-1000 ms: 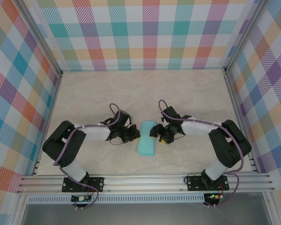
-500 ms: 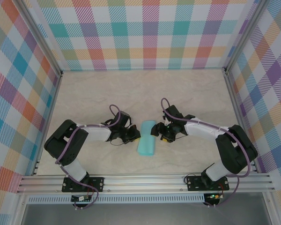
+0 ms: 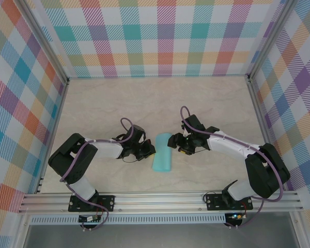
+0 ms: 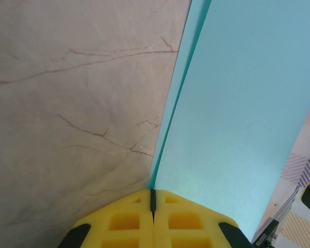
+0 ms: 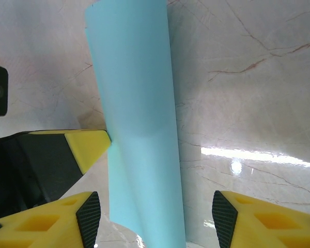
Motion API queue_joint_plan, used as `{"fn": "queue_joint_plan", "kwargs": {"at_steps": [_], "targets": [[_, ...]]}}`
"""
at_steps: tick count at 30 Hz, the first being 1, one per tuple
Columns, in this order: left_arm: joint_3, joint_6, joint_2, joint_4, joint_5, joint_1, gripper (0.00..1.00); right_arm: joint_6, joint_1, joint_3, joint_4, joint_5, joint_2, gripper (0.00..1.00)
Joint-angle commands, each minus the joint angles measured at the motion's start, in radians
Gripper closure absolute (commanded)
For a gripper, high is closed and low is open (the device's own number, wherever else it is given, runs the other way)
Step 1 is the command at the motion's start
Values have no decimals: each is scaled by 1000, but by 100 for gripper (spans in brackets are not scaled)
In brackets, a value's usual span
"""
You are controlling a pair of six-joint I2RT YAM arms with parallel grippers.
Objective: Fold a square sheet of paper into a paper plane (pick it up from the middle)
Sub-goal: Hold the square sheet of paper at the center of the table.
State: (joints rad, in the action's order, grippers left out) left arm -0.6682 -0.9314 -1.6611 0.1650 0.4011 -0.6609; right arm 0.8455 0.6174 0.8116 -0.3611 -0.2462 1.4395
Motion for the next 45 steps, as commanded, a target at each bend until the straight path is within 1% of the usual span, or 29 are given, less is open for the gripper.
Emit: {"fn": "queue_joint_plan", "kwargs": {"at_steps": [1, 8, 12, 15, 17, 24, 36, 45], "targets": [[15, -14, 27, 4, -38, -12, 100, -4, 7, -17, -9, -1, -16, 38], [19, -18, 26, 7, -54, -23, 100, -5, 7, -21, -4, -13, -19, 38], [23, -36, 69, 18, -59, -33, 99, -4, 7, -22, 1, -18, -14, 41], [-2, -15, 112, -52, -105, -41, 99, 1, 7, -27, 6, -16, -13, 41], [-3, -12, 121, -58, -117, -43, 99, 3, 7, -26, 10, -18, -11, 41], [20, -40, 88, -18, -113, -57, 99, 12, 8, -29, 11, -11, -11, 41], [28, -61, 49, -8, -162, -83, 99, 12, 7, -32, 7, -8, -7, 40], [30, -61, 41, 3, -143, -89, 99, 13, 7, -29, 4, -7, -12, 42]]}}
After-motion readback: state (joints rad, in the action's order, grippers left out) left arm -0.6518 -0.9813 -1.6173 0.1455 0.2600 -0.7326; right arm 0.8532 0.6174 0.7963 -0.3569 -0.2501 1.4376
